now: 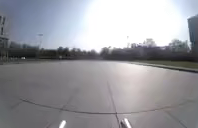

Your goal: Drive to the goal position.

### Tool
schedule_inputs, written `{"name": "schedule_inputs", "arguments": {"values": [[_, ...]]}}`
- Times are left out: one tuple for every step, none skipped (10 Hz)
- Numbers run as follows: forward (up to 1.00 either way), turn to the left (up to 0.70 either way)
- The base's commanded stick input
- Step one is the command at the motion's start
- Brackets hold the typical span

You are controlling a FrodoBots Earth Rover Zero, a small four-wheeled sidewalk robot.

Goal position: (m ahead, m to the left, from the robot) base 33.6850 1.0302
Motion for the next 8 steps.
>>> {"name": "schedule_inputs", "arguments": {"values": [[1.0, 0.0], [1.0, 0.03], [1.0, -0.03], [1.0, -0.18], [1.0, -0.33], [1.0, -0.4], [1.0, -0.4], [1.0, -0.38]]}}
